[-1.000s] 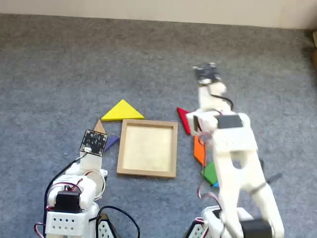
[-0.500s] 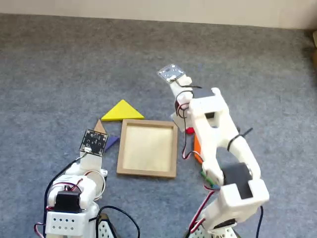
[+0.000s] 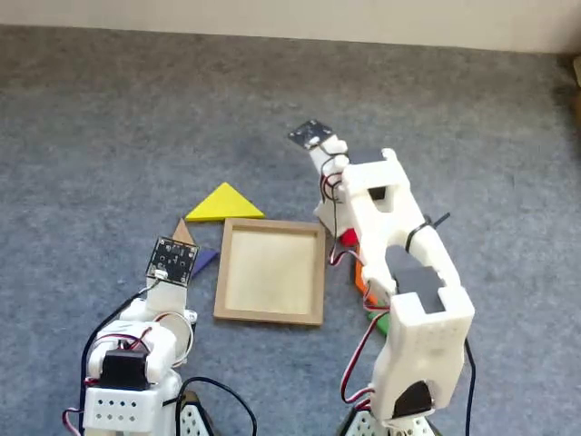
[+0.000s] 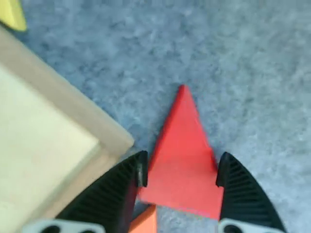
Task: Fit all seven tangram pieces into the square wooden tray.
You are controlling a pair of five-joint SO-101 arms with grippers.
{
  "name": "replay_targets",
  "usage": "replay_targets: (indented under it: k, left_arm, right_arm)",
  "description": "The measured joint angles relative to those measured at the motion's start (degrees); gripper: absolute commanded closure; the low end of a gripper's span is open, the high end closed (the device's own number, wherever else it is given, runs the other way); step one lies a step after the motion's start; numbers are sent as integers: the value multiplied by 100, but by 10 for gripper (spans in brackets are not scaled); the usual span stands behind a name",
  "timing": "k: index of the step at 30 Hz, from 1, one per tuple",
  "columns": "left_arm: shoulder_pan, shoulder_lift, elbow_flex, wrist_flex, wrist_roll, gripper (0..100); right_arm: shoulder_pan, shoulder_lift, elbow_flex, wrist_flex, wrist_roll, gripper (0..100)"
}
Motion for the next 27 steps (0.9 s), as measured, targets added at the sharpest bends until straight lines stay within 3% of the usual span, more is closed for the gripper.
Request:
replay_targets:
  k: [17,27]
  left_arm:
    - [0,0,0,0,0,995]
    - [0,0,0,0,0,995]
  right_arm:
    - [387,519,-396,-53,-9,771]
    - [695,527,-396,-791,-1565,771]
